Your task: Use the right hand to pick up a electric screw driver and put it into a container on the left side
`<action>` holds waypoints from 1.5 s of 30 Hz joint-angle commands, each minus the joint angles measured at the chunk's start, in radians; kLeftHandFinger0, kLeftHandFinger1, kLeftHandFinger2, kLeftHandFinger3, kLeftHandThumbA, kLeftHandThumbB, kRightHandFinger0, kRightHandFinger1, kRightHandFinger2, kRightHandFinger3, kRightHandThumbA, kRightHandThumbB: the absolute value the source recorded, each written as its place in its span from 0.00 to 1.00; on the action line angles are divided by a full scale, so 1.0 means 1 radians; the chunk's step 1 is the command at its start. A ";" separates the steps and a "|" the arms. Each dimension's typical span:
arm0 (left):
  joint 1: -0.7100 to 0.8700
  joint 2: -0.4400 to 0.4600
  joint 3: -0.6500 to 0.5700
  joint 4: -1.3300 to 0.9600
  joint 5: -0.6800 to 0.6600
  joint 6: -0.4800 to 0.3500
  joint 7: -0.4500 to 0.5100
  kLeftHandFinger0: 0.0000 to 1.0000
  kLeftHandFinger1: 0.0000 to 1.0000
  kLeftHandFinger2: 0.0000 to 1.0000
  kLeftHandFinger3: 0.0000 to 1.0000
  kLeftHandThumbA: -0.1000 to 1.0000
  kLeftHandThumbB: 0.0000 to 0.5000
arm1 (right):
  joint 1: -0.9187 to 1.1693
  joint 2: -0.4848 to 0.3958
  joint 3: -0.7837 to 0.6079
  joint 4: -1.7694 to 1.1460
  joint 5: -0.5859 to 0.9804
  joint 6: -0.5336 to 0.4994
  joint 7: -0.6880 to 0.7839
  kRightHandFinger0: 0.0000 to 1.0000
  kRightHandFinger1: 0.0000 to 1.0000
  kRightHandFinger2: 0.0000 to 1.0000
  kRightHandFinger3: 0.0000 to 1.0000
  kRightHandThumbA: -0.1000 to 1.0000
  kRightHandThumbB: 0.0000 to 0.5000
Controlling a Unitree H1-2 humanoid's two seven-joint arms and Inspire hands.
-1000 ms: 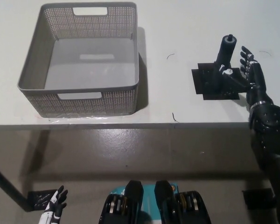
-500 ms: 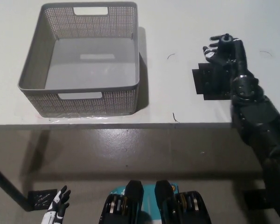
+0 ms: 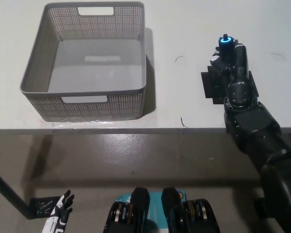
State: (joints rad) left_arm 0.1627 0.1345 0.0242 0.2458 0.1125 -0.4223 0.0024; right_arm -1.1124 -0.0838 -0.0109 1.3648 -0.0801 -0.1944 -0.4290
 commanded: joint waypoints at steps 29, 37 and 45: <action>0.056 0.010 -0.007 -0.001 0.051 -0.022 0.018 1.00 1.00 1.00 1.00 1.00 0.21 | -0.095 0.070 0.038 -0.403 -0.067 0.036 -0.086 0.00 0.10 0.54 0.63 0.00 0.28; 0.082 0.012 -0.016 0.004 0.066 -0.031 0.015 1.00 1.00 1.00 1.00 1.00 0.18 | -0.121 0.150 0.062 -0.433 -0.088 0.063 -0.091 0.00 0.08 0.56 0.62 0.00 0.28; 0.114 -0.007 -0.017 -0.003 0.052 -0.025 0.016 1.00 1.00 1.00 1.00 1.00 0.10 | -0.156 0.255 0.084 -0.410 -0.101 0.065 -0.103 0.00 0.10 0.58 0.64 0.00 0.28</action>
State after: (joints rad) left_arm 0.2536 0.1309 0.0137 0.2597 0.1638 -0.4215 0.0059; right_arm -1.1592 0.1259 0.0533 0.9870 -0.1422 -0.1143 -0.4993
